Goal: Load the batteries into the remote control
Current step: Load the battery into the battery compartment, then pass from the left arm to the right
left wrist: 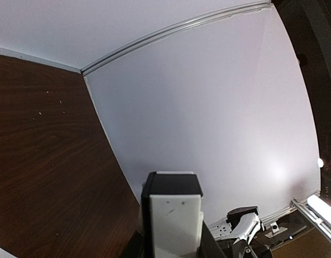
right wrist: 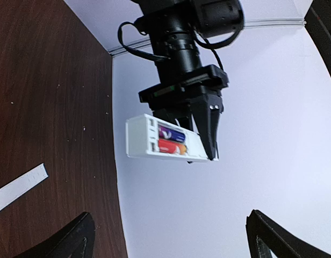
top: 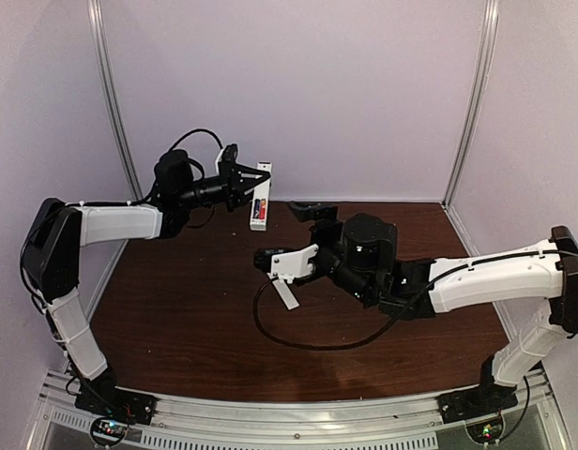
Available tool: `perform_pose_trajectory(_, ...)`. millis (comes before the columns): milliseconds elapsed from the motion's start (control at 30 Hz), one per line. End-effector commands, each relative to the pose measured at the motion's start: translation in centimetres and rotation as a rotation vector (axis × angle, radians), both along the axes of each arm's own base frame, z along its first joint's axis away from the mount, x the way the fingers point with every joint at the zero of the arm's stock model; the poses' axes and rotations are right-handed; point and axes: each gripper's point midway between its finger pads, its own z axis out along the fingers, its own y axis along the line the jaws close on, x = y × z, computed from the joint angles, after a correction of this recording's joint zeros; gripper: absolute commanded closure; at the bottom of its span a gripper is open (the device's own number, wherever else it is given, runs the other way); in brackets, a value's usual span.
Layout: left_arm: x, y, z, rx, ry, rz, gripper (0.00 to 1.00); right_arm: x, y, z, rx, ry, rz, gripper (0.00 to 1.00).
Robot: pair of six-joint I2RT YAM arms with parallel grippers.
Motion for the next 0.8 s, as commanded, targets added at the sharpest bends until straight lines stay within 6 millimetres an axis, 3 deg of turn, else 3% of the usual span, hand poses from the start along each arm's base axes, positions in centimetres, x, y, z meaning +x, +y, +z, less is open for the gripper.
perform_pose_trajectory(0, 1.4, 3.5, -0.5, 0.036, -0.096, 0.103, 1.00, -1.0, -1.0, 2.7, 0.219, 0.184, 0.004, 0.01)
perform_pose_trajectory(200, 1.2, 7.1, -4.4, 0.142, -0.120, 0.206, 1.00, 1.1, -1.2, 1.3, 0.509, 0.678, -0.098, 0.00)
perform_pose_trajectory(500, -1.1, 9.8, -11.2, 0.144, -0.049, 0.328, 1.00, 5.4, -0.3, -7.4, 0.653, 1.397, -0.281, 0.06)
perform_pose_trajectory(567, -1.4, 10.5, -12.8, 0.145, -0.020, 0.366, 1.00, 5.5, 0.4, -7.4, 0.661, 1.422, -0.260, 0.06)
perform_pose_trajectory(667, -1.6, 11.8, -15.2, 0.155, 0.031, 0.445, 1.00, 4.9, 2.1, -5.3, 0.691, 1.423, -0.181, 0.06)
perform_pose_trajectory(767, -1.6, 12.5, -16.0, 0.138, 0.046, 0.498, 1.00, 4.0, 4.2, -4.2, 0.662, 1.426, -0.152, 0.05)
